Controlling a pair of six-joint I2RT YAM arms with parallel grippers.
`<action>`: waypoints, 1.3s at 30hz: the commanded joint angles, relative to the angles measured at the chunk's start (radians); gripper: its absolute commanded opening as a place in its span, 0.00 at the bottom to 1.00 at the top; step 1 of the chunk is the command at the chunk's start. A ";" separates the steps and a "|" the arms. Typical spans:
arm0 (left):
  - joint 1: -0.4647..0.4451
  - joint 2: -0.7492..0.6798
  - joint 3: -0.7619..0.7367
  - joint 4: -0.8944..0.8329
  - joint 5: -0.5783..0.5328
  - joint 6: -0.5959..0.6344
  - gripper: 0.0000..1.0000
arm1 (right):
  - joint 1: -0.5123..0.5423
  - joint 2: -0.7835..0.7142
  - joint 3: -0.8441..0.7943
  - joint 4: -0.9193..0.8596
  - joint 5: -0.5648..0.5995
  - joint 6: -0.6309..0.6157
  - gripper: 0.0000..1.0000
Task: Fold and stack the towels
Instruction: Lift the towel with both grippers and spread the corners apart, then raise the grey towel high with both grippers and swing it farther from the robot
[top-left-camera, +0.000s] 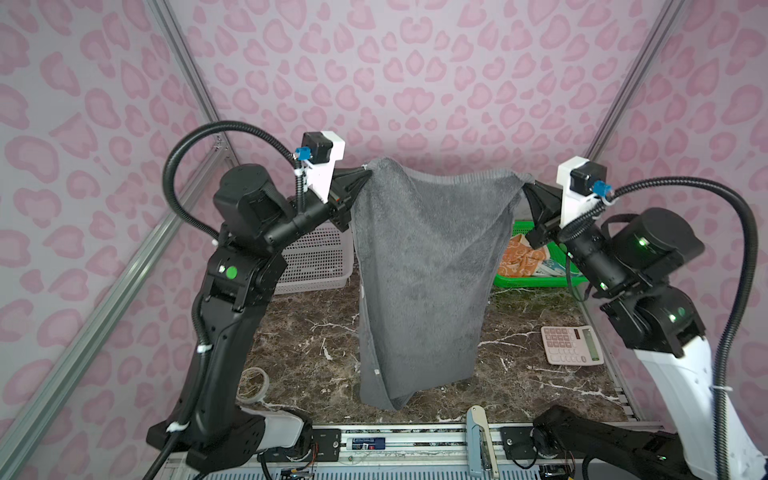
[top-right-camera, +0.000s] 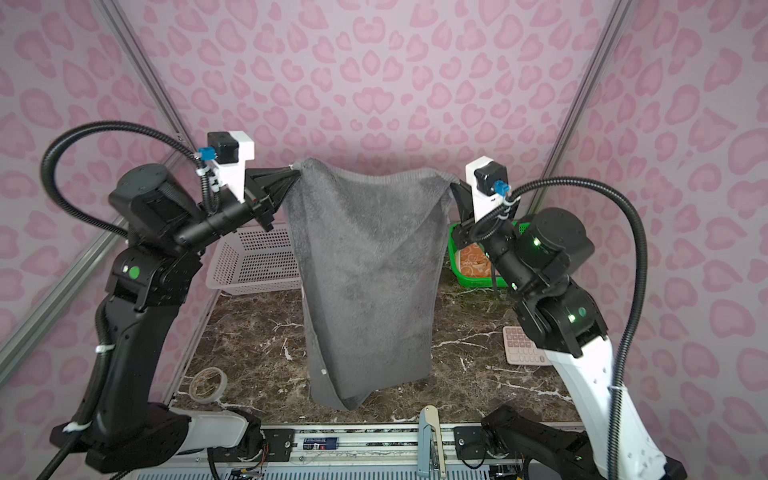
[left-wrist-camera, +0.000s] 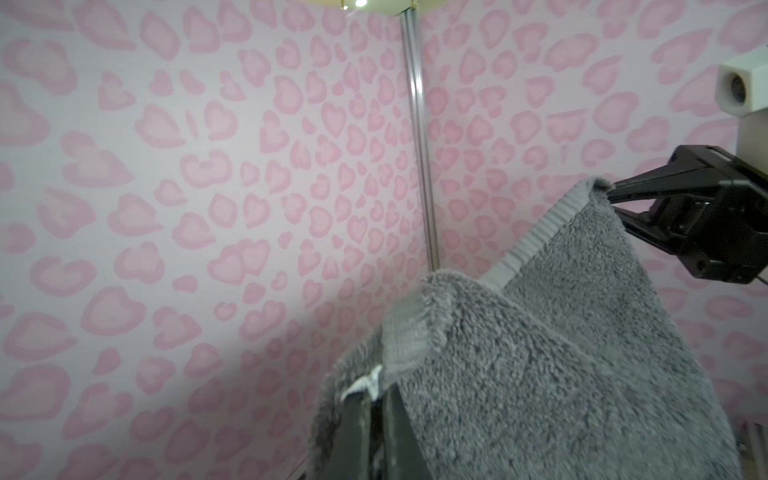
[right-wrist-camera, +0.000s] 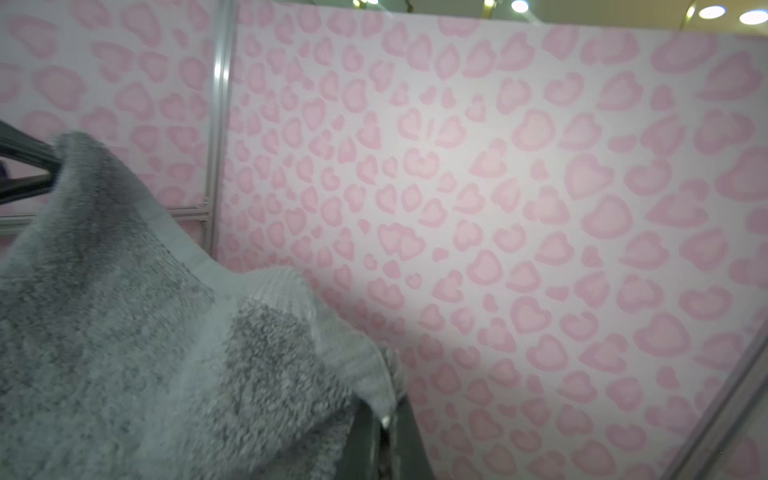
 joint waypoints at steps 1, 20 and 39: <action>0.041 0.146 0.136 0.046 -0.040 -0.024 0.03 | -0.117 0.117 0.025 0.083 -0.130 0.134 0.00; 0.068 0.148 0.177 0.024 0.035 0.008 0.03 | -0.089 0.234 0.261 -0.035 -0.218 0.087 0.00; 0.021 -0.170 0.113 0.061 0.011 0.042 0.03 | 0.032 -0.101 0.240 -0.021 -0.167 0.043 0.00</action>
